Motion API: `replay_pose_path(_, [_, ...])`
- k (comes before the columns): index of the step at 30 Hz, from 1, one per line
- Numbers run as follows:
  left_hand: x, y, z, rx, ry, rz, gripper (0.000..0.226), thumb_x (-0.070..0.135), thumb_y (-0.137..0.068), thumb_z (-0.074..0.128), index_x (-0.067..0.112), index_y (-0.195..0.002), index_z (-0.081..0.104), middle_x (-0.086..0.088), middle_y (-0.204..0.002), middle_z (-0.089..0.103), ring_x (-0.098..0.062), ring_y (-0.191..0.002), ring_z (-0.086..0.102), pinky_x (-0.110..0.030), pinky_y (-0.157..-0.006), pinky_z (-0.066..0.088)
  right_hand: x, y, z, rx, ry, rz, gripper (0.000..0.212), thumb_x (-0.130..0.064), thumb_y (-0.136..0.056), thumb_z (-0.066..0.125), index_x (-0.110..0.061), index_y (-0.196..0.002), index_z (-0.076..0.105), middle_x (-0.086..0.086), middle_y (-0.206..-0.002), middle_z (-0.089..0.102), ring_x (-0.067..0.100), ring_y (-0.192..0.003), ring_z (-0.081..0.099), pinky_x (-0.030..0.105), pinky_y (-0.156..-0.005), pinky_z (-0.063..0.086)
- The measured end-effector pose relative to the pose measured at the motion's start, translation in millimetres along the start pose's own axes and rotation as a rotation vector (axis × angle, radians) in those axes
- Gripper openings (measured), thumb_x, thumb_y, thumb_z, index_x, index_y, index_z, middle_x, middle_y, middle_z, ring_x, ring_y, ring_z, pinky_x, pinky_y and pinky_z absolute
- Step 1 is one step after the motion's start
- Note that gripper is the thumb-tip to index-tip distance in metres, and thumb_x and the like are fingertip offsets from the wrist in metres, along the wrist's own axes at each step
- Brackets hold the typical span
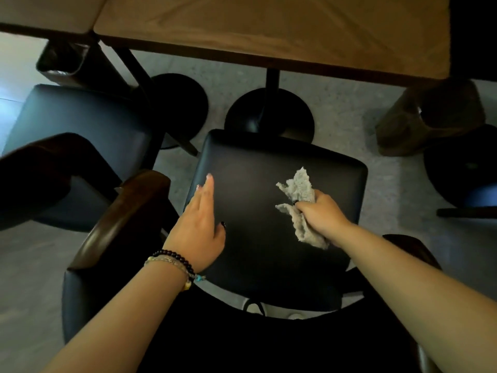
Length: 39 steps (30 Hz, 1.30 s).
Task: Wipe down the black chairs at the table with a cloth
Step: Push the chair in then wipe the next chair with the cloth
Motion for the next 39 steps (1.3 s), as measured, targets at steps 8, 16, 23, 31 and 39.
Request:
replay_pose_path(8, [-41.5,1.8,24.5,-0.123,-0.056,-0.189,0.094,0.018,-0.091,0.059,0.012,-0.152,-0.012,-0.01,-0.161,0.003,-0.026,-0.149,-0.001,-0.036,-0.119,0.01,46.7,2.1,-3.3,0.185,-0.079,0.114,0.035,-0.034,-0.093,0.055,-0.031,-0.128,0.056,-0.003,-0.111,0.063,0.018,-0.099,0.057,0.031,-0.083,0.041])
replay_pose_path(16, [-14.1,-67.1,-23.5,-0.208,-0.465,0.269,0.089,0.036,-0.092,0.053,0.019,-0.153,-0.009,-0.005,-0.162,0.0,-0.021,-0.149,-0.008,-0.041,-0.122,0.011,26.2,-24.8,-30.5,0.344,-0.018,0.121,0.043,-0.04,-0.097,0.05,-0.03,-0.138,0.049,0.004,-0.128,0.061,0.028,-0.117,0.057,0.029,-0.087,0.037])
replay_pose_path(23, [-82.5,-149.9,-49.0,-0.305,-0.273,0.143,0.101,0.04,-0.086,0.066,0.017,-0.154,-0.005,-0.003,-0.162,0.002,-0.019,-0.149,-0.007,-0.037,-0.121,0.009,-37.2,-122.6,-16.5,0.452,0.124,0.083,0.056,-0.041,-0.097,0.046,-0.027,-0.15,0.031,0.016,-0.146,0.039,0.039,-0.132,0.04,0.044,-0.107,0.035])
replay_pose_path(31, [-169.4,-190.3,-30.5,-0.282,0.315,-0.251,0.091,0.03,-0.09,0.065,0.027,-0.155,0.002,-0.001,-0.16,0.019,-0.018,-0.143,0.026,-0.024,-0.103,0.028,-45.4,-162.0,60.8,0.594,0.449,0.141,0.069,-0.027,-0.094,0.051,-0.019,-0.154,0.017,0.019,-0.161,0.004,0.036,-0.149,0.0,0.065,-0.112,0.014])
replay_pose_path(39, [-201.1,-186.1,-38.1,-0.105,0.309,-0.257,0.078,0.024,-0.094,0.059,0.022,-0.154,0.011,0.009,-0.153,0.027,-0.001,-0.129,0.029,-0.01,-0.094,0.023,-85.5,-115.7,289.1,0.061,0.917,-0.501,0.087,-0.039,-0.087,0.061,-0.028,-0.155,0.007,0.008,-0.163,-0.006,0.032,-0.148,-0.017,0.063,-0.111,-0.018])
Point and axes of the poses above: each hand's wrist, its own y-axis away from the middle knuckle, its own z-axis out of the palm, x = y × z, the point moved 10 cm from there along -y, towards the middle knuckle
